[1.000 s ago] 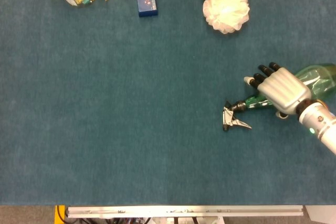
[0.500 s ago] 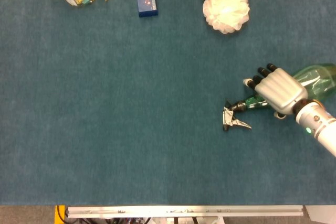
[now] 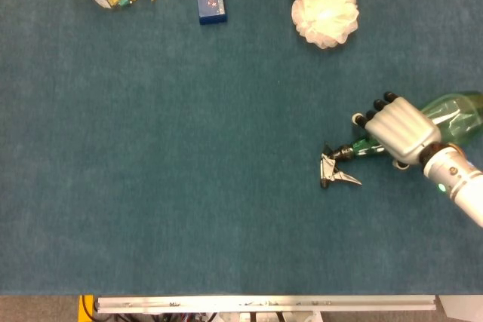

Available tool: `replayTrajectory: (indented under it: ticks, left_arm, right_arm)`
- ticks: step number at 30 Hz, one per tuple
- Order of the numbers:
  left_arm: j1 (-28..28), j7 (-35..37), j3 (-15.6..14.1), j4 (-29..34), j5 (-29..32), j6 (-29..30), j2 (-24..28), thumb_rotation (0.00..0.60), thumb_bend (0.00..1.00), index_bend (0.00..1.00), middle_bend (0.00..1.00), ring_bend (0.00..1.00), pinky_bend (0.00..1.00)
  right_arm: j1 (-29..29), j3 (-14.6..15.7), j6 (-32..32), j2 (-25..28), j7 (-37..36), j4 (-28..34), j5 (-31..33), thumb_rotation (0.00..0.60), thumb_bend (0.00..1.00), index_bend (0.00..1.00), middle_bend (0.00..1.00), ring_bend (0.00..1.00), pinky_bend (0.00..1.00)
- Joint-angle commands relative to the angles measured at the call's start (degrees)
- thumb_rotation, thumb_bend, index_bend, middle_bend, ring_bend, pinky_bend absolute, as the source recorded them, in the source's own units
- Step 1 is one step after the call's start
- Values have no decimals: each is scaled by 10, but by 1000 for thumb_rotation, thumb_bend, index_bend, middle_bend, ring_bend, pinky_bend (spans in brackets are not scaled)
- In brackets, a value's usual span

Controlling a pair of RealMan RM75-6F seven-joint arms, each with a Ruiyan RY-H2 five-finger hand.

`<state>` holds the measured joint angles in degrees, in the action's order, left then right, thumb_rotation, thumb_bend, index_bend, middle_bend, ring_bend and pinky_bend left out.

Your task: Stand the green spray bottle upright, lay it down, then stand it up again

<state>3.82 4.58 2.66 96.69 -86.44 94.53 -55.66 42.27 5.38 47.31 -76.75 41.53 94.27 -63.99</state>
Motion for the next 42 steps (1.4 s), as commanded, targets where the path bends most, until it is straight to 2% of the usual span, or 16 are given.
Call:
replayTrajectory:
  ticks: [1, 10, 18, 27, 42]
  left_arm:
    - [0, -1, 0, 2, 0, 0, 0, 600, 127, 336, 349, 391, 698]
    - [0, 1, 1, 0, 2, -1, 1, 600, 128, 336, 349, 391, 698]
    - [0, 2, 0, -1, 1, 0, 0, 600, 128, 336, 349, 391, 698]
    - [0, 1, 1, 0, 2, 0, 0, 600, 128, 336, 349, 391, 698]
    - [1, -2, 1, -1, 2, 0, -1, 600, 127, 336, 349, 391, 698]
  right_arm:
    - [0, 1, 2, -1, 1, -1, -1, 600, 1, 259, 442, 280, 235]
    - [0, 3, 8, -5, 4, -4, 0, 600, 96, 330, 498, 337, 253]
    - [-2, 3, 13, -4, 0, -3, -2, 600, 106, 378, 553, 394, 264]
    - [-9, 1, 26, 13, -22, 16, -19, 600, 110, 405, 573, 417, 268]
    - [-32, -19, 66, 47, -114, 43, -91, 600, 110, 445, 603, 450, 298]
